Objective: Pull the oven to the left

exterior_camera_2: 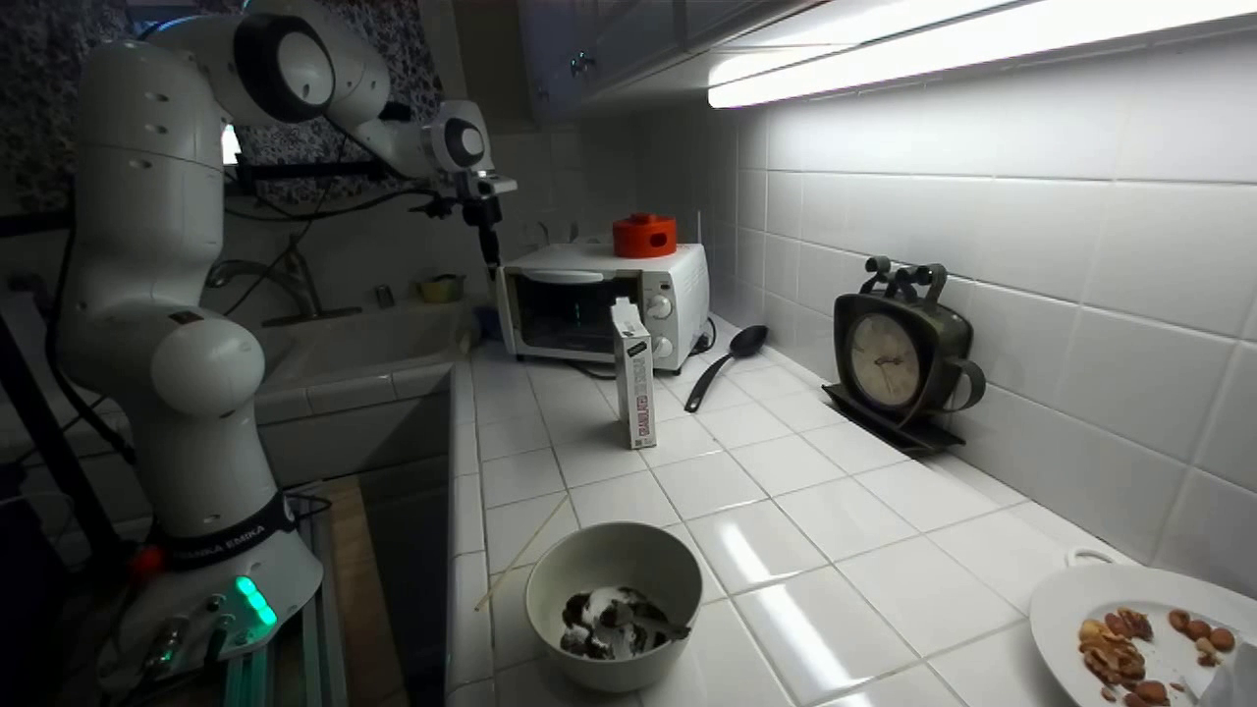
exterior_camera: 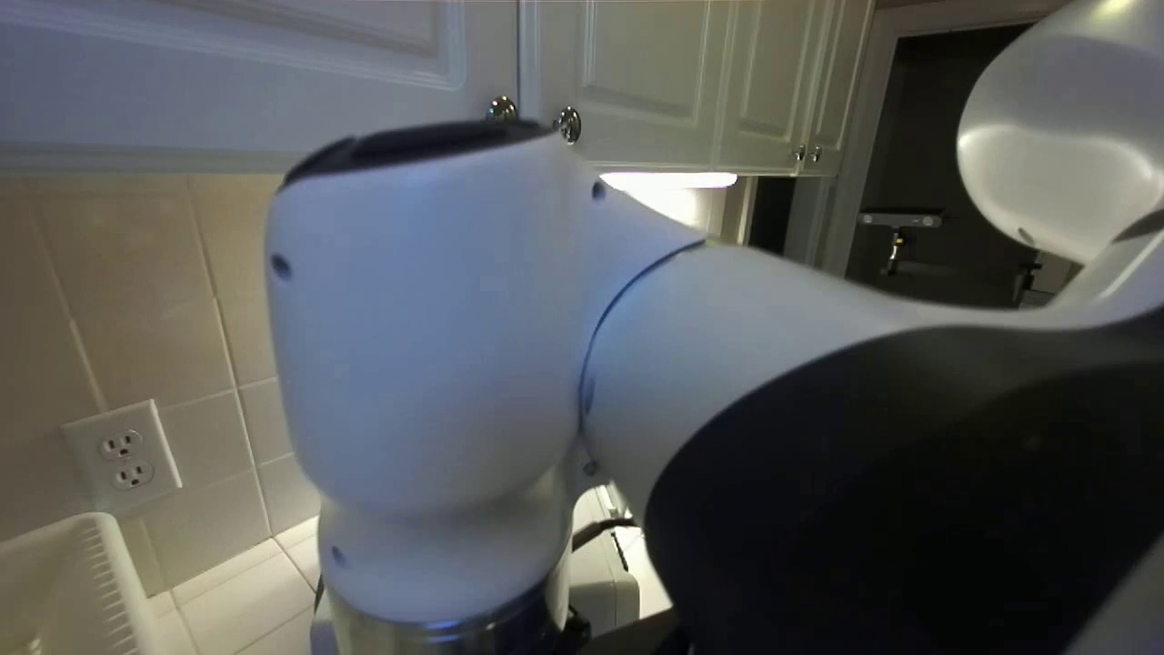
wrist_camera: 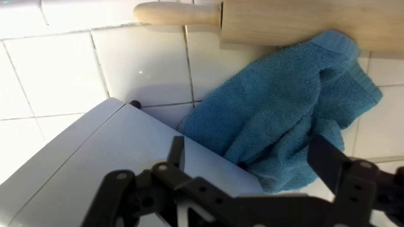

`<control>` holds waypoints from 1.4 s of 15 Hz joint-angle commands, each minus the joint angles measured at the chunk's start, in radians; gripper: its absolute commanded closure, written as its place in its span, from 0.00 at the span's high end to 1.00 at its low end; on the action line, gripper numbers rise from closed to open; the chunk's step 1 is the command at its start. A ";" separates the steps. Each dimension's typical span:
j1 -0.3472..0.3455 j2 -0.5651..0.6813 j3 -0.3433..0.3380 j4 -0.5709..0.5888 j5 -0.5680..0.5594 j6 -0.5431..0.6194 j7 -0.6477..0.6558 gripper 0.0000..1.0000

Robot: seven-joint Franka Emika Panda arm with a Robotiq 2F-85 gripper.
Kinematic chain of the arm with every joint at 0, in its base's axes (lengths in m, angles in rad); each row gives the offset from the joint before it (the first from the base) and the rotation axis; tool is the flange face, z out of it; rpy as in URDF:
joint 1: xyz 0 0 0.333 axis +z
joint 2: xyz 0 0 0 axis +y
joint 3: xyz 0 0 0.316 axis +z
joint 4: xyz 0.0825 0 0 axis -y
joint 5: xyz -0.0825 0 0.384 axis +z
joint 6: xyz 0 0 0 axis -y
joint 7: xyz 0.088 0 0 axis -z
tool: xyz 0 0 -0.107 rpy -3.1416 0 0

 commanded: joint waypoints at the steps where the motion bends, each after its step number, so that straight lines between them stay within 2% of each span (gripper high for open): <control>1: -0.023 -0.131 0.030 -0.052 -0.035 -0.069 -0.016 1.00; 5: -0.081 -0.269 0.068 -0.111 0.002 -0.056 -0.188 1.00; 9: -0.143 -0.418 0.088 -0.208 0.092 -0.083 -0.498 1.00; 14: -0.175 -0.554 0.091 -0.296 0.194 -0.121 -0.843 1.00; 16: -0.180 -0.595 0.094 -0.323 0.196 -0.154 -0.914 1.00; 17: -0.195 -0.529 0.113 -0.262 0.168 -0.137 -0.839 1.00; 21: -0.197 -0.573 0.115 -0.297 0.171 -0.152 -0.890 1.00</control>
